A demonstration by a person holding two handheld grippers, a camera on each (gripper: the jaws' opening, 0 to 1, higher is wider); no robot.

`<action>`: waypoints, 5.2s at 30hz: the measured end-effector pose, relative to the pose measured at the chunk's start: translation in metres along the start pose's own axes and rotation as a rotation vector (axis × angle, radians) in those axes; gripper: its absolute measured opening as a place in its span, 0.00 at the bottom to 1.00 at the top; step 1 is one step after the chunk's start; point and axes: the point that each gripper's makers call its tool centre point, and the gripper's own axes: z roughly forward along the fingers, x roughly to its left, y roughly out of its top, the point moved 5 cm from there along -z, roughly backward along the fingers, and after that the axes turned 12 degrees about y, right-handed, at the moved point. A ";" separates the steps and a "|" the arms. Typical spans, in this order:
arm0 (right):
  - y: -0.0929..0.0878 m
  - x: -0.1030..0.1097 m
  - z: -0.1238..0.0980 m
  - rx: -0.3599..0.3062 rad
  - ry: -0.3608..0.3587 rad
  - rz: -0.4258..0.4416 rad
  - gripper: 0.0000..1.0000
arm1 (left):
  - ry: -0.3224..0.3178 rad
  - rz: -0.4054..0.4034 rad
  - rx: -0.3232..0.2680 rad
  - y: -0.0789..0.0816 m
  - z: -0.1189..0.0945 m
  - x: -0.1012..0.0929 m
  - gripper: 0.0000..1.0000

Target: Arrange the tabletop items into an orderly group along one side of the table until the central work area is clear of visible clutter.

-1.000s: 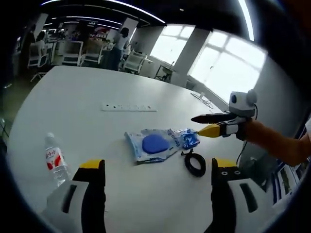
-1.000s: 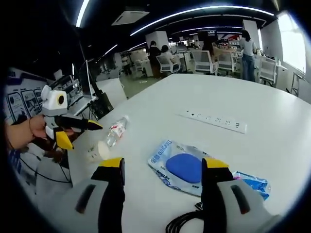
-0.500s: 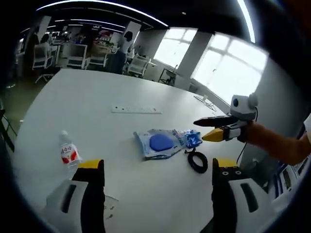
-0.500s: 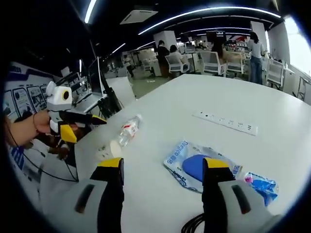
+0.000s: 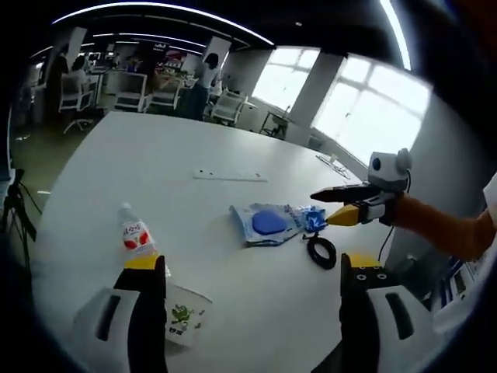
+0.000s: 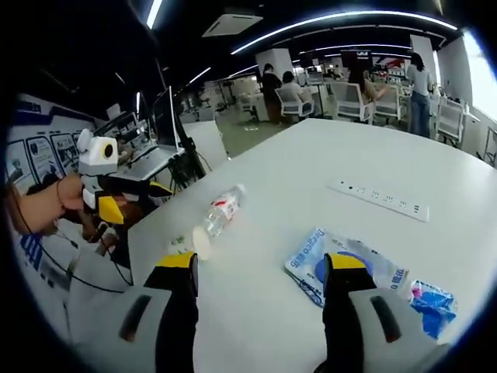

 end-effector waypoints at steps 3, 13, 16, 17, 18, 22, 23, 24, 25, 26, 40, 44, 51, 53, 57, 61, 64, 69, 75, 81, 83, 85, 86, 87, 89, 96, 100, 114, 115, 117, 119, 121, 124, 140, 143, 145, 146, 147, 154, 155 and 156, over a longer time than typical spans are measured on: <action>0.001 0.006 0.007 0.006 0.017 -0.007 0.64 | 0.008 0.005 0.006 -0.004 -0.005 0.006 0.97; 0.002 0.025 0.034 0.028 0.084 -0.032 0.63 | 0.029 -0.025 0.010 -0.013 -0.027 0.025 0.97; -0.002 0.032 0.049 0.049 0.123 -0.035 0.63 | 0.040 -0.034 0.012 -0.018 -0.033 0.030 0.97; -0.003 0.035 0.055 0.056 0.134 -0.035 0.62 | 0.042 -0.039 0.012 -0.019 -0.035 0.032 0.97; -0.005 0.037 0.060 0.071 0.150 -0.032 0.62 | 0.046 -0.044 0.012 -0.021 -0.037 0.034 0.97; -0.008 0.046 0.078 0.083 0.192 -0.041 0.63 | 0.060 -0.059 0.017 -0.026 -0.044 0.041 0.98; -0.008 0.048 0.084 0.091 0.204 -0.044 0.62 | 0.064 -0.063 0.017 -0.027 -0.046 0.043 0.98; -0.009 0.049 0.088 0.098 0.210 -0.044 0.62 | 0.068 -0.064 0.016 -0.028 -0.048 0.044 0.98; -0.010 0.051 0.095 0.105 0.226 -0.047 0.62 | 0.073 -0.065 0.017 -0.030 -0.051 0.047 0.98; -0.010 0.052 0.098 0.107 0.236 -0.050 0.62 | 0.074 -0.067 0.017 -0.030 -0.052 0.048 0.98; -0.019 0.061 0.151 0.177 0.375 -0.042 0.52 | 0.109 -0.135 0.021 -0.051 -0.068 0.063 0.98; -0.027 0.062 0.165 0.213 0.418 -0.038 0.47 | 0.121 -0.151 0.014 -0.053 -0.073 0.066 0.98; -0.034 0.061 0.186 0.251 0.484 -0.030 0.35 | 0.130 -0.172 0.009 -0.057 -0.076 0.071 0.99; -0.036 0.062 0.190 0.260 0.506 -0.016 0.34 | 0.133 -0.174 0.011 -0.058 -0.075 0.071 0.98; -0.040 0.062 0.197 0.286 0.539 -0.017 0.30 | 0.131 -0.185 0.009 -0.060 -0.074 0.071 0.99; -0.043 0.060 0.202 0.302 0.555 -0.013 0.27 | 0.132 -0.189 0.008 -0.060 -0.074 0.072 0.98; -0.043 0.059 0.203 0.305 0.575 -0.003 0.21 | 0.134 -0.194 0.008 -0.061 -0.073 0.072 0.98; -0.045 0.059 0.203 0.318 0.595 0.010 0.15 | 0.137 -0.197 0.010 -0.061 -0.071 0.073 0.98; -0.044 0.061 0.200 0.317 0.613 0.006 0.04 | 0.135 -0.199 0.016 -0.061 -0.068 0.074 0.98; -0.044 0.066 0.194 0.333 0.652 0.001 0.01 | 0.126 -0.193 0.016 -0.059 -0.064 0.072 0.97; -0.043 0.069 0.191 0.337 0.673 -0.010 0.00 | 0.123 -0.192 0.014 -0.057 -0.063 0.070 0.97; -0.043 0.072 0.189 0.335 0.683 -0.015 0.00 | 0.122 -0.193 0.012 -0.056 -0.063 0.070 0.97; -0.042 0.075 0.187 0.335 0.696 -0.013 0.00 | 0.119 -0.194 0.011 -0.056 -0.063 0.069 0.97; -0.042 0.075 0.186 0.335 0.693 -0.025 0.00 | 0.118 -0.191 0.011 -0.056 -0.062 0.068 0.97; -0.043 0.076 0.183 0.340 0.693 -0.042 0.00 | 0.117 -0.185 0.010 -0.056 -0.063 0.067 0.97; -0.040 0.080 0.168 0.317 0.686 -0.071 0.00 | 0.108 -0.184 0.002 -0.055 -0.063 0.064 0.97; -0.032 0.081 0.154 0.284 0.665 -0.079 0.00 | 0.094 -0.181 -0.004 -0.054 -0.061 0.060 0.97; 0.000 0.058 0.115 0.235 0.534 -0.121 0.00 | 0.046 -0.167 -0.027 -0.045 -0.051 0.048 0.96; 0.004 0.053 0.112 0.240 0.513 -0.131 0.00 | 0.044 -0.163 -0.027 -0.045 -0.050 0.047 0.96; 0.009 0.044 0.107 0.261 0.474 -0.153 0.00 | 0.038 -0.160 -0.029 -0.043 -0.049 0.046 0.96; 0.012 0.034 0.102 0.303 0.436 -0.214 0.00 | 0.035 -0.160 -0.032 -0.042 -0.048 0.046 0.96; 0.017 0.028 0.098 0.325 0.412 -0.247 0.00 | 0.032 -0.159 -0.035 -0.042 -0.048 0.046 0.96; 0.021 0.021 0.094 0.356 0.385 -0.282 0.00 | 0.028 -0.161 -0.036 -0.042 -0.047 0.047 0.96; 0.039 -0.021 0.104 0.634 0.287 -0.599 0.00 | 0.023 -0.169 -0.036 -0.048 -0.047 0.052 0.96; 0.037 -0.029 0.107 0.714 0.275 -0.685 0.00 | 0.024 -0.175 -0.037 -0.049 -0.047 0.052 0.96; 0.034 -0.034 0.109 0.747 0.273 -0.719 0.00 | 0.024 -0.177 -0.036 -0.051 -0.047 0.052 0.96; 0.033 -0.036 0.110 0.764 0.272 -0.731 0.00 | 0.025 -0.180 -0.035 -0.052 -0.047 0.052 0.96; 0.031 -0.039 0.112 0.783 0.276 -0.760 0.00 | 0.026 -0.182 -0.034 -0.053 -0.047 0.052 0.96; 0.019 -0.047 0.119 0.865 0.297 -0.838 0.00 | 0.027 -0.191 -0.033 -0.055 -0.047 0.050 0.96; 0.018 -0.048 0.119 0.875 0.300 -0.849 0.00 | 0.027 -0.192 -0.032 -0.055 -0.046 0.050 0.96; 0.015 -0.050 0.120 0.890 0.302 -0.854 0.00 | 0.027 -0.193 -0.032 -0.055 -0.046 0.049 0.96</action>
